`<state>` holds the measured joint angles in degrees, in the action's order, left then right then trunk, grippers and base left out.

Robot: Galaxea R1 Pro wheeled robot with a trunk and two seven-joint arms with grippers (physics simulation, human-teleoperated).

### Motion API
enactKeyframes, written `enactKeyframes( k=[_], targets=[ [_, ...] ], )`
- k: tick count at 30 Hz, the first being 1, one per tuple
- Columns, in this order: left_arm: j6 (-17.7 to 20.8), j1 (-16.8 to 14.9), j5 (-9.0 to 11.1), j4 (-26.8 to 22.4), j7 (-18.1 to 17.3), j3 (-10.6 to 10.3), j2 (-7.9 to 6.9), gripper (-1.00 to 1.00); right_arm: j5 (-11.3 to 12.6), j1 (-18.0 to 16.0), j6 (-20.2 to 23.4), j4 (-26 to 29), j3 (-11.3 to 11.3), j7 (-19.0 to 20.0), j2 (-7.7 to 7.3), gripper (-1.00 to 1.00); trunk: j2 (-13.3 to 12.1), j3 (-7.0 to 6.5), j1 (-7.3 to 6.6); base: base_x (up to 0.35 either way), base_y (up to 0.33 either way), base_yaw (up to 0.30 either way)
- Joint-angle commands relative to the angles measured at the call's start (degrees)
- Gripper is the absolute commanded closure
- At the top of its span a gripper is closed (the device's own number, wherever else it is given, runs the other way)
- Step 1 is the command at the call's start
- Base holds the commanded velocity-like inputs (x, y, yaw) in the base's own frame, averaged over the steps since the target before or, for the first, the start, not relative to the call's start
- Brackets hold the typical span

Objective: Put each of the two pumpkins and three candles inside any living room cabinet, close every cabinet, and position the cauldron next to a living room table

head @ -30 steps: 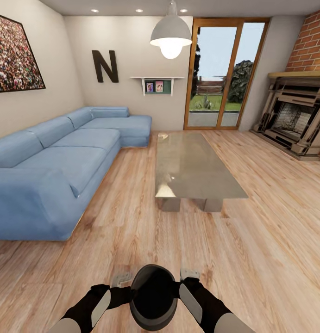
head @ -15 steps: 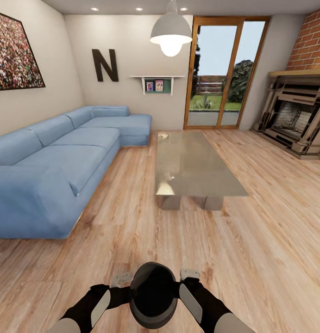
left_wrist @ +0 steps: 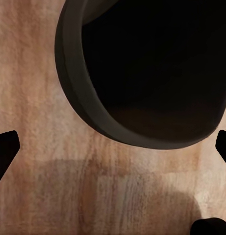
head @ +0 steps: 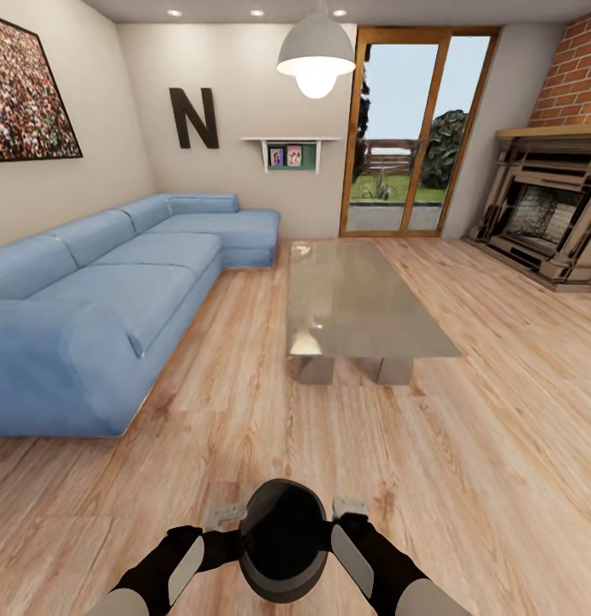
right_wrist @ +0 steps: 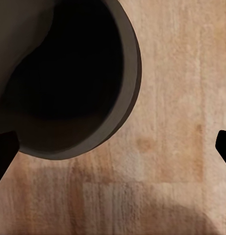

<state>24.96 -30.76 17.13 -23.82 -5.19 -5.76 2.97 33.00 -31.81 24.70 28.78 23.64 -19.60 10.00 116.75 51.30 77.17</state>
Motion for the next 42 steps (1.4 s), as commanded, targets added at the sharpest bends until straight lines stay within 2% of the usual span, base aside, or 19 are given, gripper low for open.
enactKeyframes(
  k=[1,6,11,14,17,20,25,30,36,42],
  targets=[
    [0.00,0.00,0.01,0.00,0.00,0.02,-0.03,-1.00,-0.02,0.00,0.00,0.02,0.00,0.00,0.00,-1.00,0.42,0.18,0.23,0.000,0.000,0.000],
    [0.09,0.00,0.04,-0.22,0.02,0.21,-0.02,-1.00,-0.05,0.00,0.01,0.15,0.00,-0.02,0.00,-1.00,2.42,1.08,1.32,0.000,0.000,0.000],
    [1.24,-0.11,0.01,-0.43,0.42,0.33,0.60,-1.00,0.08,-0.29,0.48,0.43,-0.03,-0.29,0.00,-1.00,4.03,1.80,2.20,0.000,0.000,0.000],
    [4.04,-1.50,-0.05,-2.09,0.64,0.35,0.86,-1.00,0.48,-1.31,1.62,1.90,-0.23,-0.45,0.00,-1.00,4.03,1.80,2.20,0.000,0.000,0.000],
    [9.35,-2.80,-0.09,-4.66,0.86,0.30,0.97,-1.00,0.58,-2.26,4.63,3.08,-0.38,-0.58,0.00,-1.00,4.03,1.80,2.20,0.000,0.000,0.000],
    [11.27,-3.16,-0.14,-5.68,1.08,0.24,1.34,-1.00,0.63,-2.56,5.93,3.54,-0.59,-0.61,0.00,-1.00,4.03,1.80,2.20,0.000,0.000,0.000],
    [11.60,-3.30,-0.16,-5.95,1.14,0.44,1.23,-1.00,0.60,-2.63,6.05,3.64,-0.66,-0.60,0.00,-1.00,4.03,1.80,2.20,0.000,0.000,0.000],
    [11.44,-3.34,-0.17,-5.97,1.14,0.48,1.07,-1.00,0.65,-2.61,5.88,3.68,-0.68,-0.36,0.00,-1.00,6.03,2.70,3.30,0.000,0.000,0.000],
    [8.03,-3.34,-0.17,-5.83,1.14,0.42,1.13,-1.00,0.59,-2.55,5.54,3.67,-0.83,-0.26,0.00,-1.00,8.44,3.77,4.62,0.000,0.000,0.000],
    [7.51,-3.34,-0.17,-5.80,1.14,0.40,1.07,-1.00,0.65,-2.55,5.62,3.65,-0.88,-0.26,0.00,-1.00,10.84,4.85,5.94,0.000,0.000,0.000]
  ],
)
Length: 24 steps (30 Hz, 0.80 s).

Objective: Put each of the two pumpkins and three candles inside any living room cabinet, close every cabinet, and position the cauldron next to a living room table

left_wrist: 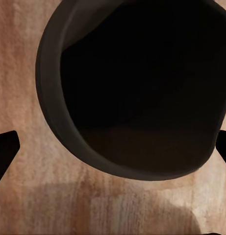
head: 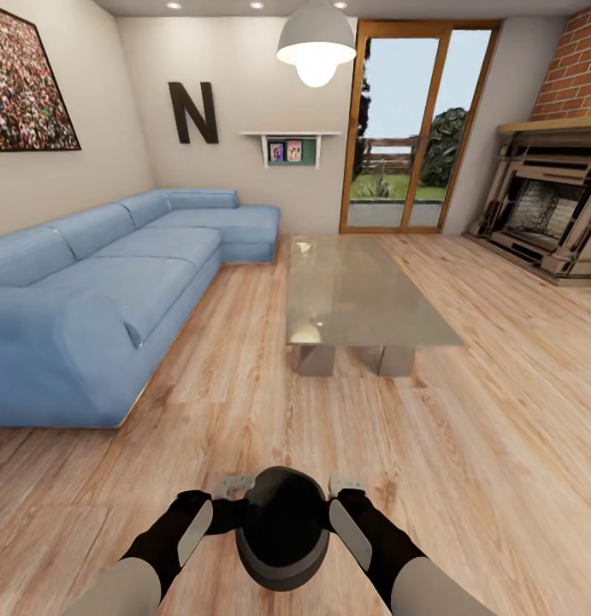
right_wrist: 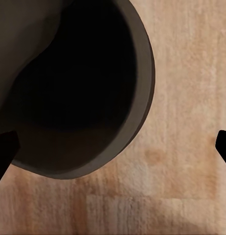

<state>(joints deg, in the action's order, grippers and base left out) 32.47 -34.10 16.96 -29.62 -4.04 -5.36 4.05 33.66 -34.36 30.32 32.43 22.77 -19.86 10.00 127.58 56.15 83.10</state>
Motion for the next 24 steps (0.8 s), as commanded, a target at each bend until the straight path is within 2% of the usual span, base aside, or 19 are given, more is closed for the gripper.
enactKeyframes(
  k=[1,10,17,24],
  targets=[
    [-0.01,0.00,0.01,0.00,0.00,0.00,0.00,-1.00,0.00,0.00,-0.03,0.00,0.00,0.00,0.00,-1.00,0.42,0.18,0.23,0.000,0.000,0.000],
    [-0.32,0.00,0.01,0.00,0.00,0.07,-0.07,-1.00,-0.05,0.00,-0.14,0.00,-0.08,0.00,0.00,-1.00,4.03,1.80,2.20,0.000,0.000,0.000],
    [-2.37,0.00,0.01,0.00,0.00,0.16,-0.15,-1.00,-0.01,0.00,-0.23,-0.07,-0.30,0.06,0.00,-1.00,6.83,3.06,3.74,0.000,0.000,0.000],
    [-2.64,0.00,0.01,0.00,0.00,0.18,-0.27,-1.00,-0.08,0.00,-0.26,-0.09,-2.25,0.09,0.00,-1.00,9.64,4.31,5.28,0.000,0.000,0.000]
  ],
)
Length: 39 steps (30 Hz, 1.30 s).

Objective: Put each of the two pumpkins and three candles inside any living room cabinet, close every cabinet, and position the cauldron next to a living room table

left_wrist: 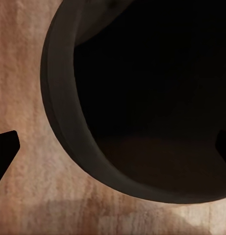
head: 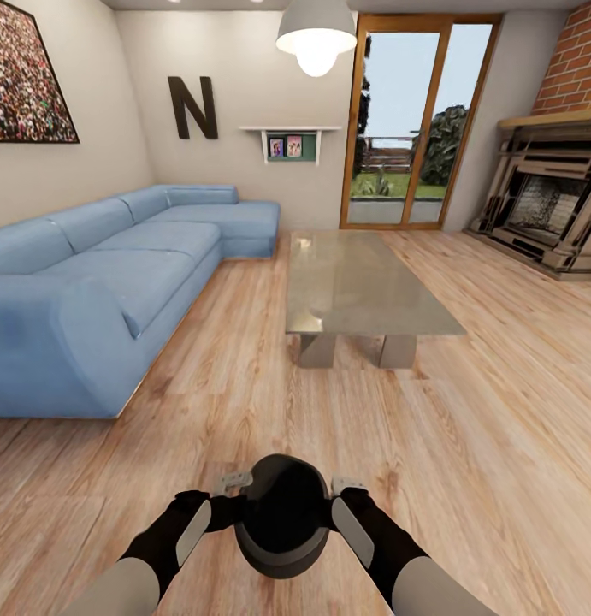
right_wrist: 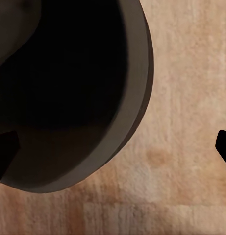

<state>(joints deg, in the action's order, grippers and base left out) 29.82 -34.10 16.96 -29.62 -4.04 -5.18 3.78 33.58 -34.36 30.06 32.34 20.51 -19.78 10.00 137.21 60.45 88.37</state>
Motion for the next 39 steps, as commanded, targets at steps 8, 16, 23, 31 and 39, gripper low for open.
enactKeyframes(
  k=[8,16,23,31,39],
  targets=[
    [-0.07,0.00,0.04,0.00,0.00,0.00,-0.03,-1.00,0.00,0.00,-0.17,0.00,-0.12,0.00,0.00,-1.00,3.22,1.44,1.76,0.000,0.000,0.000],
    [-0.12,0.00,0.05,0.00,0.00,0.00,-0.08,-1.00,0.00,0.00,-1.10,0.00,-0.19,0.00,0.00,-1.00,6.04,2.92,3.33,0.000,0.000,0.000],
    [-0.43,0.00,0.02,0.00,0.00,0.00,-0.08,-1.00,0.02,0.00,-1.19,0.00,-0.29,-0.03,0.00,-1.00,6.14,4.47,3.51,0.000,0.000,0.000],
    [-0.83,0.00,0.08,0.00,0.00,0.00,-0.02,-1.00,0.02,0.00,-2.07,-0.07,-0.30,-0.01,0.00,-1.00,6.19,5.36,3.61,0.000,0.000,0.000],
    [-0.91,0.00,0.09,0.00,0.00,0.00,-0.01,-1.00,0.09,0.00,-7.64,-0.75,-0.30,0.00,0.00,-1.00,6.19,5.36,3.61,0.000,0.000,0.000]
  ],
)
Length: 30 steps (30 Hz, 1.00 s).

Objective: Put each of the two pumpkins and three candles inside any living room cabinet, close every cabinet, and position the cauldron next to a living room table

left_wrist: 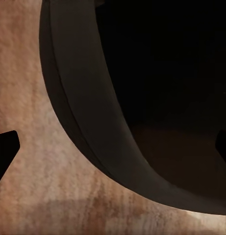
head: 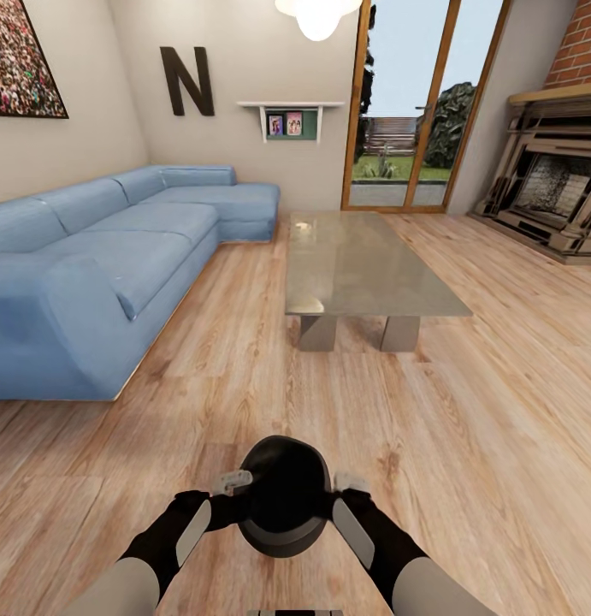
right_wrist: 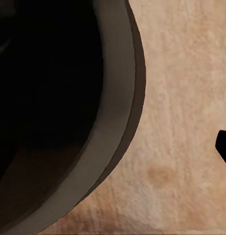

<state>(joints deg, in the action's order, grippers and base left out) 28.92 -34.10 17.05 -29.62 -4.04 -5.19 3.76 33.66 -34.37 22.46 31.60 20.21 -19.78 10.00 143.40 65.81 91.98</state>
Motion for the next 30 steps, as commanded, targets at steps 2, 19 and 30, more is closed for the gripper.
enactKeyframes(
  k=[2,19,30],
  targets=[
    [0.00,0.00,0.00,0.00,0.00,0.00,0.01,-1.00,0.01,0.00,-2.02,-1.09,0.05,0.00,0.00,-1.00,0.00,0.00,0.00,0.000,0.000,0.000],
    [0.04,0.00,0.00,0.00,0.00,0.02,-0.03,-1.00,-0.07,0.00,-6.30,-5.10,0.17,0.00,0.00,-1.00,0.00,0.00,0.00,0.000,0.000,0.000],
    [0.08,0.00,0.00,0.00,-0.06,0.01,-0.01,-1.00,-0.45,0.00,-6.45,-5.14,0.25,0.08,0.00,-1.00,0.07,1.11,0.13,0.000,0.000,0.000]
  ],
)
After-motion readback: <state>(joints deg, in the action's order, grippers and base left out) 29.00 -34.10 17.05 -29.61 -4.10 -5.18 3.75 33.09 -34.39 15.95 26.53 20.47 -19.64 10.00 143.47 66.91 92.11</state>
